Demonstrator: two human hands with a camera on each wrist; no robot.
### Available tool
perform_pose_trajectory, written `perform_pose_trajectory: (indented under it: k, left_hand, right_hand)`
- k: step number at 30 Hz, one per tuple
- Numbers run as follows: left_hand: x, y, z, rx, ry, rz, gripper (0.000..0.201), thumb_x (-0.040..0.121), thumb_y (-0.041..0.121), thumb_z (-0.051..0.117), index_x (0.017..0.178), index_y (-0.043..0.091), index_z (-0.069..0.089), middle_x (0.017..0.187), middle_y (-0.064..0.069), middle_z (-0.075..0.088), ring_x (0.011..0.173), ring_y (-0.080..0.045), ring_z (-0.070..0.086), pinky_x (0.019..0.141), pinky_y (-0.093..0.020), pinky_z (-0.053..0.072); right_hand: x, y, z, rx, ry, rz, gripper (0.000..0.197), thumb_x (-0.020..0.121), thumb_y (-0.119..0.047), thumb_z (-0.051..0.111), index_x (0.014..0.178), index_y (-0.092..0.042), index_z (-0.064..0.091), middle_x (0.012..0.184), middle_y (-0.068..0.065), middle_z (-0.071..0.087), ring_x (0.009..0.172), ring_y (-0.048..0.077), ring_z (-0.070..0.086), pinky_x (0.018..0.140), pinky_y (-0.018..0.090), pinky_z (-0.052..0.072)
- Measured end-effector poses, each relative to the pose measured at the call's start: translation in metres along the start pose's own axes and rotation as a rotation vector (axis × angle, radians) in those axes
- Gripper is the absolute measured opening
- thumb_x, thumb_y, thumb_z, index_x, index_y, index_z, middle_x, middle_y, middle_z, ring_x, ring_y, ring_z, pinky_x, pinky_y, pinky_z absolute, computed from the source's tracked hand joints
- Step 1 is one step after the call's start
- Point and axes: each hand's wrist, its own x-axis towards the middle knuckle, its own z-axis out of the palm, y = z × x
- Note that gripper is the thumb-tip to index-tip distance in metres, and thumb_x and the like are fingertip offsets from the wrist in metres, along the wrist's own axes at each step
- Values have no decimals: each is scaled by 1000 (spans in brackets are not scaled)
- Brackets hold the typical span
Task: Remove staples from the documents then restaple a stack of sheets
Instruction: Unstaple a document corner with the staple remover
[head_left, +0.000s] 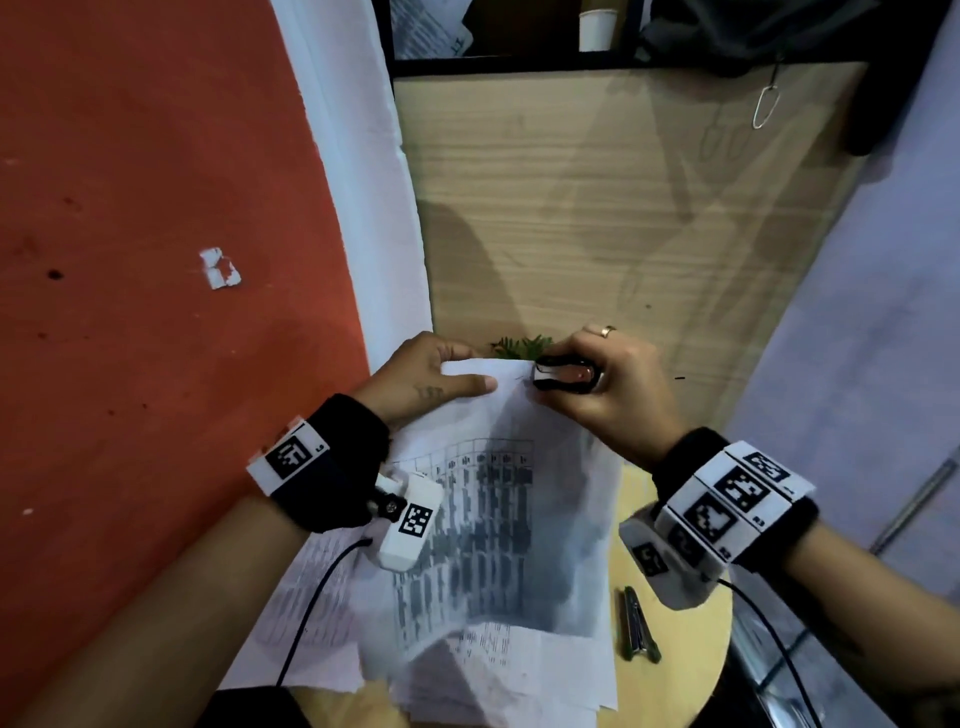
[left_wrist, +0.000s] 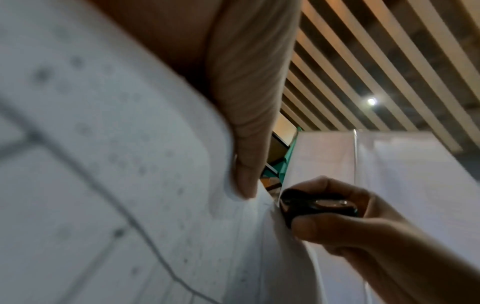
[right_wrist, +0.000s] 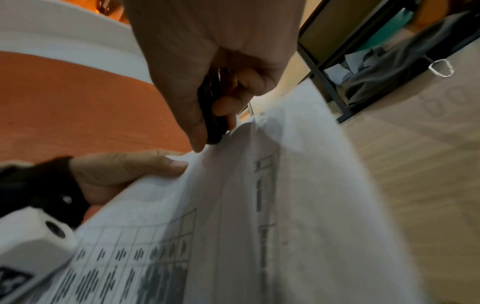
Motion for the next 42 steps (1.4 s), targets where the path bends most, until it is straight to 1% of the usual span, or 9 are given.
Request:
perform_pose_trajectory:
  k: [2, 5, 11, 16, 21, 25, 28, 35, 42]
  left_hand:
    - [4, -13, -4, 209, 34, 19, 40, 68, 57, 65, 78, 18, 67, 84, 1, 69, 86, -15, 65, 84, -35, 48]
    - [7, -23, -9, 397, 75, 7, 54, 65, 70, 49, 78, 18, 61, 86, -5, 67, 95, -29, 64, 83, -41, 50]
    - [12, -29, -19, 471, 70, -30, 60, 63, 69, 49, 77, 12, 61, 77, -7, 67, 82, -31, 64, 77, -49, 50]
    - [14, -31, -18, 408, 25, -55, 57, 61, 65, 51, 88, 18, 68, 96, -5, 72, 94, -28, 66, 85, -46, 50]
    - [11, -28, -15, 290, -85, -13, 36, 67, 54, 57, 87, 28, 70, 95, 4, 71, 95, -18, 65, 91, -43, 49]
    - [11, -28, -18, 304, -135, -11, 31, 65, 56, 59, 85, 34, 68, 87, 11, 68, 88, -11, 63, 90, -42, 47]
    - [13, -30, -17, 471, -75, -43, 18, 65, 61, 58, 74, 46, 60, 81, 11, 65, 91, -23, 64, 89, -47, 48]
    - [16, -16, 1, 584, 42, 90, 32, 73, 52, 65, 87, 24, 71, 79, -1, 69, 78, -22, 61, 73, -35, 45]
    - [16, 0, -1, 316, -21, 101, 9, 76, 21, 78, 75, 25, 70, 52, 25, 59, 55, 14, 48, 58, -9, 32]
  right_hand:
    - [-6, 5, 8, -37, -9, 12, 23, 67, -33, 72, 83, -16, 69, 77, 0, 64, 72, 25, 63, 58, 39, 50]
    - [-12, 12, 19, -116, -47, 53, 27, 66, -37, 69, 86, -20, 70, 80, -1, 65, 74, 26, 65, 60, 39, 51]
    - [-10, 17, 27, -357, -250, 113, 47, 70, -43, 75, 114, -29, 65, 108, -6, 66, 99, 22, 61, 67, 28, 38]
    - [-5, 10, 33, -269, -191, -4, 45, 61, -35, 79, 104, -24, 69, 106, -1, 68, 88, 27, 65, 61, 29, 44]
    - [13, 5, 26, -175, -506, 62, 50, 60, -35, 84, 107, -31, 68, 147, -6, 36, 107, 20, 59, 76, 25, 39]
    - [22, 5, 21, -75, -634, 105, 47, 57, -28, 87, 100, -20, 71, 112, 0, 59, 98, 20, 59, 81, 33, 47]
    - [22, 3, 19, 6, -628, 124, 46, 56, -24, 88, 98, -12, 72, 95, 2, 63, 86, 17, 62, 75, 25, 46]
    - [18, -3, 12, 63, -580, 180, 45, 55, -29, 88, 95, -13, 72, 94, 0, 64, 86, 16, 62, 76, 33, 49]
    - [-3, -15, 9, -318, -128, -220, 38, 63, -30, 71, 98, -16, 67, 100, 2, 65, 81, 27, 64, 52, 26, 43]
